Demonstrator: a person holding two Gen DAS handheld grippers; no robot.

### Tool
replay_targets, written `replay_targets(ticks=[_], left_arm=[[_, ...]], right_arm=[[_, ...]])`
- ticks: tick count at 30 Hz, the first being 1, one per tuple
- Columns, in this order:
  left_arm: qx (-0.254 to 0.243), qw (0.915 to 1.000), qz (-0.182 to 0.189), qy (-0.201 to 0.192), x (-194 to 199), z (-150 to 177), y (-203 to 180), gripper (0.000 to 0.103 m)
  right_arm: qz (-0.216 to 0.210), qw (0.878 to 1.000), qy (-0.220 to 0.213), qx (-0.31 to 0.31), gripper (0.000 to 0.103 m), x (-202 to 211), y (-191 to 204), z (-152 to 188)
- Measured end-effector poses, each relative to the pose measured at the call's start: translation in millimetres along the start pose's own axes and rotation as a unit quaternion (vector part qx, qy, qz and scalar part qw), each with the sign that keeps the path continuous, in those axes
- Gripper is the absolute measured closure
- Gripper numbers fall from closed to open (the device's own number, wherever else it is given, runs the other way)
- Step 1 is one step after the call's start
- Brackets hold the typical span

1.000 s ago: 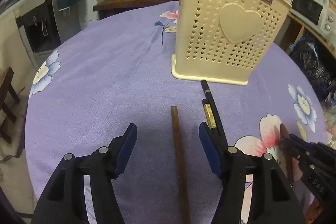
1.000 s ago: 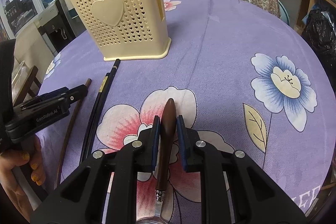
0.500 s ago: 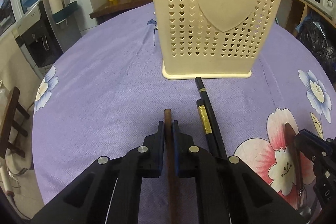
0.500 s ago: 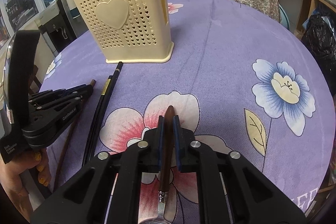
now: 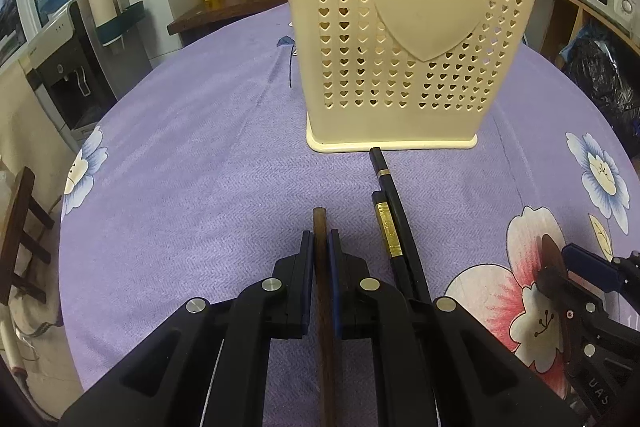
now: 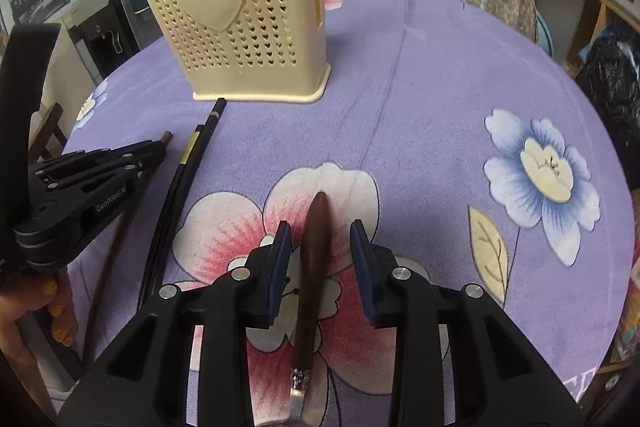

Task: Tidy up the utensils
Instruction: 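Carry the chopstick and brown-handled spoon up above the cream holder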

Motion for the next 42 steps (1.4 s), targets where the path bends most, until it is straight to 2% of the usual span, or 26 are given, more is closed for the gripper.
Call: replay_targets(ticks=[4,13,18,24,29,33,36,42], left_arm=[[-0.003,1.0,-0.003,0.001,-1.4,-1.4,-2.5,0.095],[-0.002,1.0,-0.004,-0.004,-0.8,0.3,-7.0,0.095],[0.013,0.9997,0.01,-0.018,6.5,-3.7,-2.3,0.095],[0.035,0.9953,0.036,-0.083,50.8,-20.2,6.4,0.095],[0.053,0.9857,0.045,-0.153,105.5,-37.5,21.1,0.095],[0.064,0.9756,0.042,-0.206,142.8,-54.2,34.8,0.095],[0.071,0.9698,0.044,-0.229,158.7,-61.7,39.5,0.095],[0.082,0.9633,0.054,-0.25,172.6,-68.1,44.7,0.095]], right_arm=[[0.002,1.0,-0.004,0.011,0.085,8.6,2.3,-0.6],[-0.024,1.0,-0.006,-0.007,0.086,23.2,-4.9,0.6],[-0.052,0.998,-0.029,-0.014,0.086,44.3,-7.8,-0.6],[-0.084,0.993,-0.084,-0.012,0.087,75.9,-1.2,-24.2],[-0.103,0.987,-0.125,-0.013,0.087,105.5,-8.0,-42.1],[-0.096,0.984,-0.149,-0.006,0.087,119.4,-13.0,-51.9],[-0.091,0.983,-0.157,-0.003,0.087,123.6,-15.5,-57.8],[-0.086,0.983,-0.164,0.002,0.087,125.3,-13.0,-62.9]])
Point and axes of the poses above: each gripper's, at about its wrist camera, not at the fingertips, and x roughly against the way its jaws point, y to its left, z to its underside, the point moved 6 cm from there along -x, roughly the way its jaws point, and after that the axes turned 7 degrees about z, right-handed, at the moved point
